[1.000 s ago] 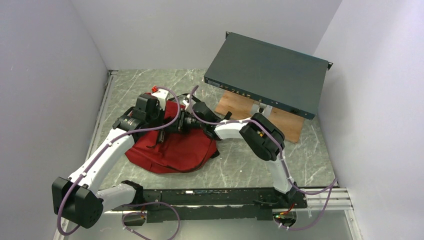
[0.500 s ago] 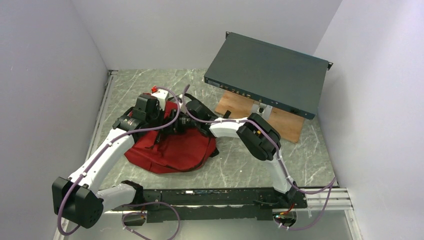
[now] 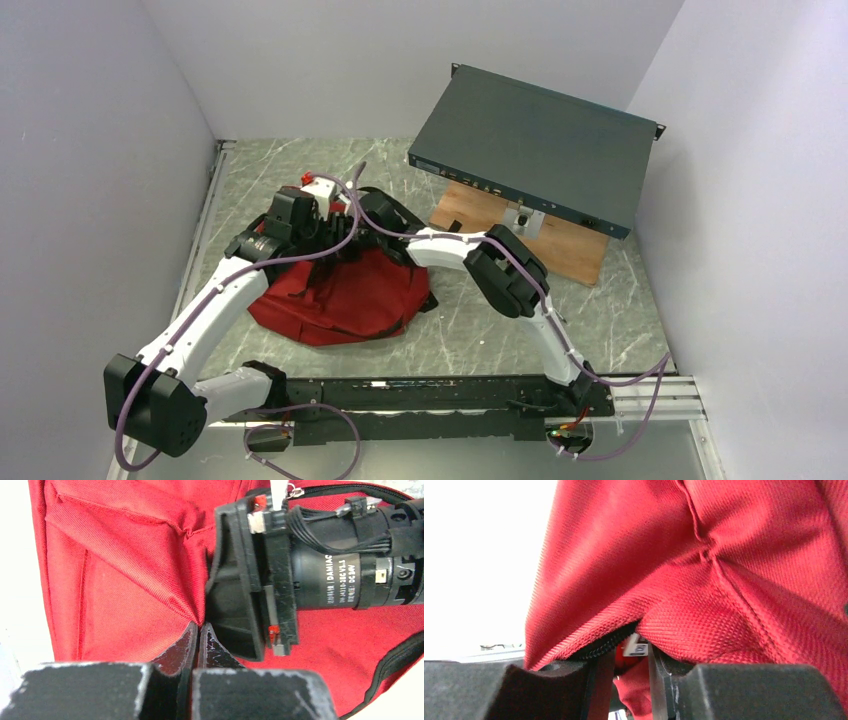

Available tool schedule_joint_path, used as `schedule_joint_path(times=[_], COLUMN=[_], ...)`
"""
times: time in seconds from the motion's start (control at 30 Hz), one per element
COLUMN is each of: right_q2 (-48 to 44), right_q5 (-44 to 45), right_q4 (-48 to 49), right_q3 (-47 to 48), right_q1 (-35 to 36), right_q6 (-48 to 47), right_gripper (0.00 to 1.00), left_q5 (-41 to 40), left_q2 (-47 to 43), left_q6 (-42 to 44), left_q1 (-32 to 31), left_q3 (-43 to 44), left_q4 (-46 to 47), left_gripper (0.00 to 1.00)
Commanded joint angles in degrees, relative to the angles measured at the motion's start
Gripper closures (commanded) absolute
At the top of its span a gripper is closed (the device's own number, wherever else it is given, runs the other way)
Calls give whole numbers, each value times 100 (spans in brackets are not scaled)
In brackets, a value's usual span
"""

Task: Pack the student bag
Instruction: Place the stationery in the student bag, then pick up the personal item from the center of the board.

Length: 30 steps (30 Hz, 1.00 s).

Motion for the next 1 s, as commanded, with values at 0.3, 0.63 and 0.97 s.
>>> schedule_joint_path(times=[0.3, 0.63, 0.97], right_q2=[-81, -2656, -5646], right_q5=[-408, 833, 5638], right_q4=[708, -1409, -4205], right_q3=[564, -2031, -3902], right_q1=[139, -103, -129], right_q6=[372, -1989, -2707], right_gripper=[69, 50, 48], left_q5=[199, -36, -10], left_q2=[-357, -294, -265], left_q6=[-58, -115, -138], left_q1=[-61, -61, -61], left_q3=[-40, 25, 40], left_q4=[165, 18, 4], left_gripper=[100, 100, 100])
